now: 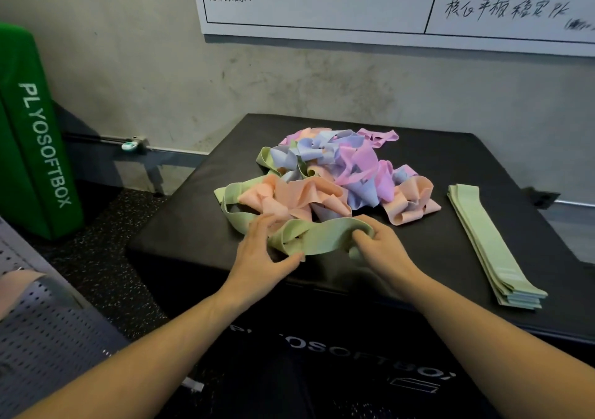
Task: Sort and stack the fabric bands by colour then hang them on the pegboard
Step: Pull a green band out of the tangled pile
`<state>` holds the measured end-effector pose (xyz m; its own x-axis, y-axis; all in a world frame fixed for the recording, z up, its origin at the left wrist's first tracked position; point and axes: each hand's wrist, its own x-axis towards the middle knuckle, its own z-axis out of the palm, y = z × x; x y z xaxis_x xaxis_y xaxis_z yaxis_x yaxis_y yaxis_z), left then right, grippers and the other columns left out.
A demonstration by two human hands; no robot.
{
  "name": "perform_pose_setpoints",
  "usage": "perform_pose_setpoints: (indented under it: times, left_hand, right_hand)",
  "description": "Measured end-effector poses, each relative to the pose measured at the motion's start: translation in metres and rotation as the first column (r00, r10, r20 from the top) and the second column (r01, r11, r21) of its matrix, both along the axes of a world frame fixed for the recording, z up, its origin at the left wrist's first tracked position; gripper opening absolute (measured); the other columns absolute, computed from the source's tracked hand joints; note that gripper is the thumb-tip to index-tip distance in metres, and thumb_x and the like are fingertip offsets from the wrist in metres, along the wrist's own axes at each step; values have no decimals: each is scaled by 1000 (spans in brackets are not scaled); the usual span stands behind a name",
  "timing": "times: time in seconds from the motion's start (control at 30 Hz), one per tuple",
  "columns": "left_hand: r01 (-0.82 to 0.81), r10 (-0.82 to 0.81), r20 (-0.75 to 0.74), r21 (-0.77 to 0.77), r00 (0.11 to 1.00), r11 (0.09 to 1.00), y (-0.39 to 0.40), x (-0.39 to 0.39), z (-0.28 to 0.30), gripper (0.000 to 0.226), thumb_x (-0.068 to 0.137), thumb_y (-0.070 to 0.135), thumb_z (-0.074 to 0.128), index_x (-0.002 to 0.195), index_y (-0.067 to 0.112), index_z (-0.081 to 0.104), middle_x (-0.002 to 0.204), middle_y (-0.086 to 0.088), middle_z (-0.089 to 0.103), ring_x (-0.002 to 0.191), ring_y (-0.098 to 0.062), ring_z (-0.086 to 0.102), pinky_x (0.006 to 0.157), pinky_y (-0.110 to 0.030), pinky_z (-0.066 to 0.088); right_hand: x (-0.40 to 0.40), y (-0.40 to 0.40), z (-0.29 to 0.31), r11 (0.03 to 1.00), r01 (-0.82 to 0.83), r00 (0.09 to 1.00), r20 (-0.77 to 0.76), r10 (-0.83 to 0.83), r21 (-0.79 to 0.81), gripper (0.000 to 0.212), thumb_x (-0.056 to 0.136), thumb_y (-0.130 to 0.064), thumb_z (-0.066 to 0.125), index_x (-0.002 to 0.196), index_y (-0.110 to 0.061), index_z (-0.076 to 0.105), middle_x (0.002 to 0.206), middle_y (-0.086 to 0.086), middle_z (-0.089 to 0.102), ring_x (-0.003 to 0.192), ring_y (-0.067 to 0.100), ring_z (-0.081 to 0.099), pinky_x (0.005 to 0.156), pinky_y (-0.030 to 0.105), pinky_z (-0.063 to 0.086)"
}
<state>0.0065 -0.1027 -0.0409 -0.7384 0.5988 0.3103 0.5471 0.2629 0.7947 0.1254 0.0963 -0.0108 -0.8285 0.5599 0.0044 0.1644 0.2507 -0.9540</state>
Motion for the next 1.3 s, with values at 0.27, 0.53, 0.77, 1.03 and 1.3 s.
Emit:
perform_pose_setpoints:
  times: [0.27,0.53,0.77,1.03,1.3]
  left_hand:
    - [306,-345,172,218,923,927,42,50,55,68,75,43,83,133,44,48,129,38,50,134,9,43,111,-22,34]
    - [301,-342,242,191,908,934,68,106,88,17,93,21,72,102,35,69,95,11,73,90,-1,64,85,-20,51]
    - [237,-363,518,293,774,926,73,139,109,14,101,22,61,109,16,71,102,-7,76,90,-19,68,78,-31,55]
    - [217,-442,668,396,599,892,73,153,133,18,99,23,61,105,11,73,92,-10,76,74,-19,70,67,-30,56]
    - [315,-517,687,410,511,856,76,170,137,11,95,14,60,101,6,66,91,-9,75,79,-18,70,73,-27,57]
  right_hand:
    - [41,0,53,992,-68,996,-53,74,110,20,93,0,47,88,-2,66,88,-1,62,82,9,55,77,26,45]
    - [93,-1,90,995,-94,995,-9,95,38,9,98,-23,57,93,-19,52,89,-5,47,88,10,47,81,28,39]
    - [155,12,111,981,-188,982,2,188,45,42,85,-25,81,114,-19,51,117,16,63,93,6,66,84,26,54]
    - [192,23,123,993,-111,980,-171,103,-40,12,89,-8,73,100,-4,67,91,12,73,87,21,68,87,38,54]
    - [199,7,136,999,27,933,-358,-35,-28,15,93,-5,67,90,-19,73,74,-3,73,68,8,64,67,17,50]
